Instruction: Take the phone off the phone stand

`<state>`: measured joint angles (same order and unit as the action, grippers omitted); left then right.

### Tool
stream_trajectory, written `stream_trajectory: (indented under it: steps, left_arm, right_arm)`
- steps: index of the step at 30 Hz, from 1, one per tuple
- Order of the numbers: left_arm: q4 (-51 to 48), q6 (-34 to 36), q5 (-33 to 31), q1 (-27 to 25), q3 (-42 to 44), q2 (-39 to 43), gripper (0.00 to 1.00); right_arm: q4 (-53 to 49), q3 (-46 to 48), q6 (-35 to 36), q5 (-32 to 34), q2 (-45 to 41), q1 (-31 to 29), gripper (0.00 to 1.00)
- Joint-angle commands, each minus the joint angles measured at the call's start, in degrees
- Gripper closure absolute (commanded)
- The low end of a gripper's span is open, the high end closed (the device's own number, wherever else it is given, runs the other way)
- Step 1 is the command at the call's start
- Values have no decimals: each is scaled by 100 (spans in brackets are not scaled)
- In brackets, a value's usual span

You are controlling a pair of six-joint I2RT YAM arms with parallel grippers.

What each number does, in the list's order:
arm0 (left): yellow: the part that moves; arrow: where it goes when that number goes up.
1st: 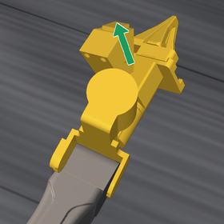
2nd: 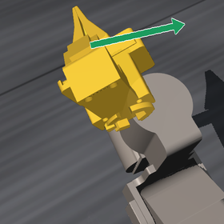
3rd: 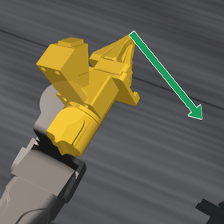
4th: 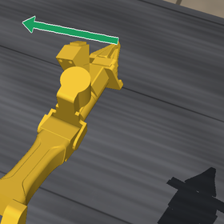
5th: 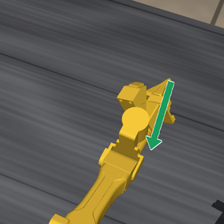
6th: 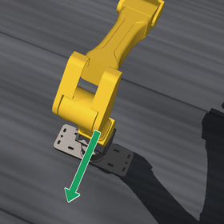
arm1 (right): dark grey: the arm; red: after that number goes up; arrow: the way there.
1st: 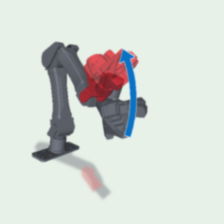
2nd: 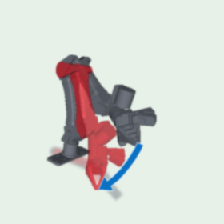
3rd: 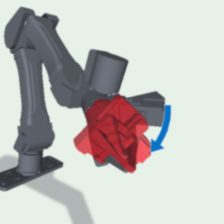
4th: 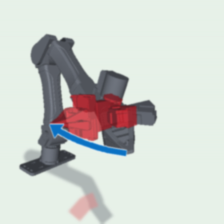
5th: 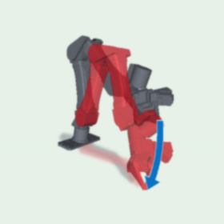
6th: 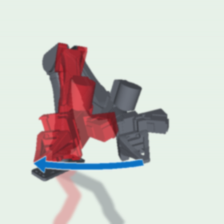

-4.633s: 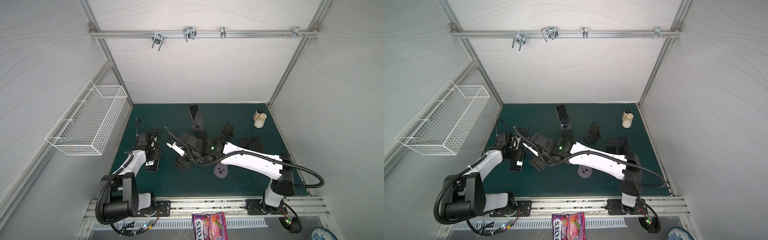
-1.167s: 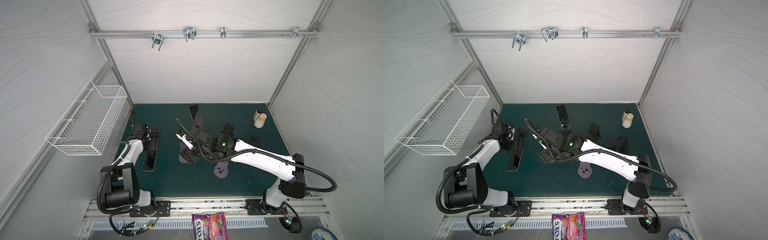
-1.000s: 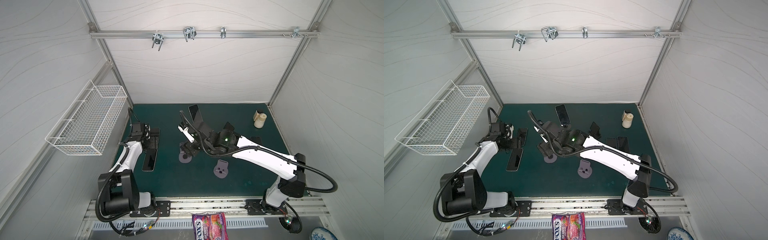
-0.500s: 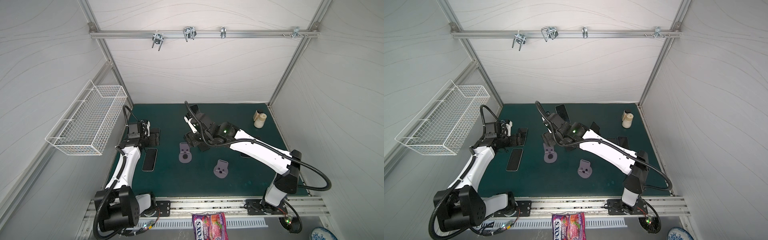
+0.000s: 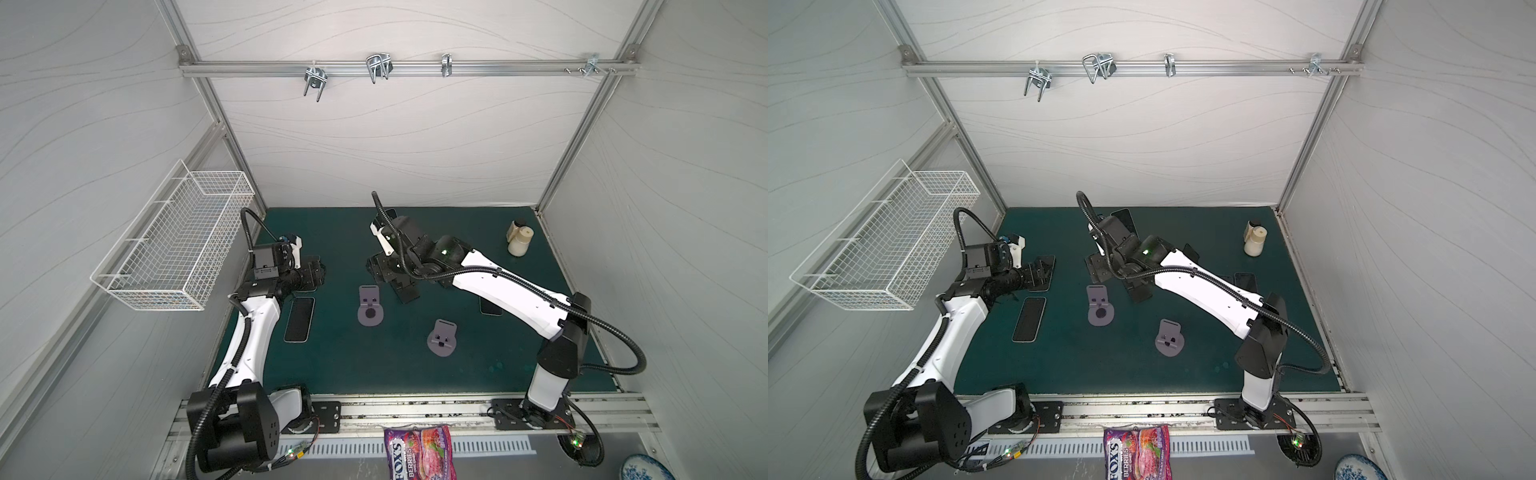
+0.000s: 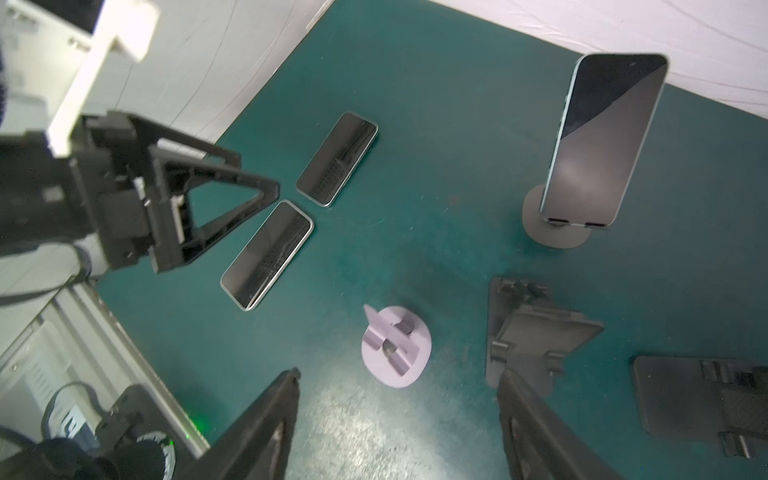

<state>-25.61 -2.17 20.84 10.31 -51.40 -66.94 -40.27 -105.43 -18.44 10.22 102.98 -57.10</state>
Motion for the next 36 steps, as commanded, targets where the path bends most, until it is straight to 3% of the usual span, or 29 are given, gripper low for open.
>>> stream_trajectory:
  steps: [1, 9, 19, 36]
  left_arm:
    - [257, -113, 245, -84, -177, 106, 16]
    - [442, -175, 42, -710, -193, 46, 16]
    - [1316, -962, -203, -1392, 129, 780, 17]
    - [1654, -141, -511, -2286, -407, -37, 19]
  right_arm:
    - [72, -280, -23, -66, 184, 143, 24]
    - [45, -608, 146, -21, 465, 349, 23]
    - [562, -839, 672, 320, 882, 470, 23]
    - [1016, -1082, 462, 361, 1826, 1127, 21]
